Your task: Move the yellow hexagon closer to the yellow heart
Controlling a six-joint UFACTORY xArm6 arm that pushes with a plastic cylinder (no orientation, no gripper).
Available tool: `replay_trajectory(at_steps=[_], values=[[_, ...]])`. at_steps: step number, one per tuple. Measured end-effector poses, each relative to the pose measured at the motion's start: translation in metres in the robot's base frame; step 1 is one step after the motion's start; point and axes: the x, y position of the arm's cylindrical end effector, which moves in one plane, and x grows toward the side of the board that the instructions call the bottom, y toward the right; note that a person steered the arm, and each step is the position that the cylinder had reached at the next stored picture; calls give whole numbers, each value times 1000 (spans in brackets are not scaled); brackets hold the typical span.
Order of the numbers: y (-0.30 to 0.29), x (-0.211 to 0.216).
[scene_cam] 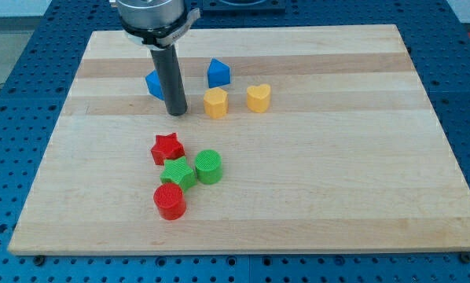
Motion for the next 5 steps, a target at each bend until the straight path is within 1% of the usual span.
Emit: replay_trajectory(at_steps=[3,5], values=[[53,-2],[53,-2]])
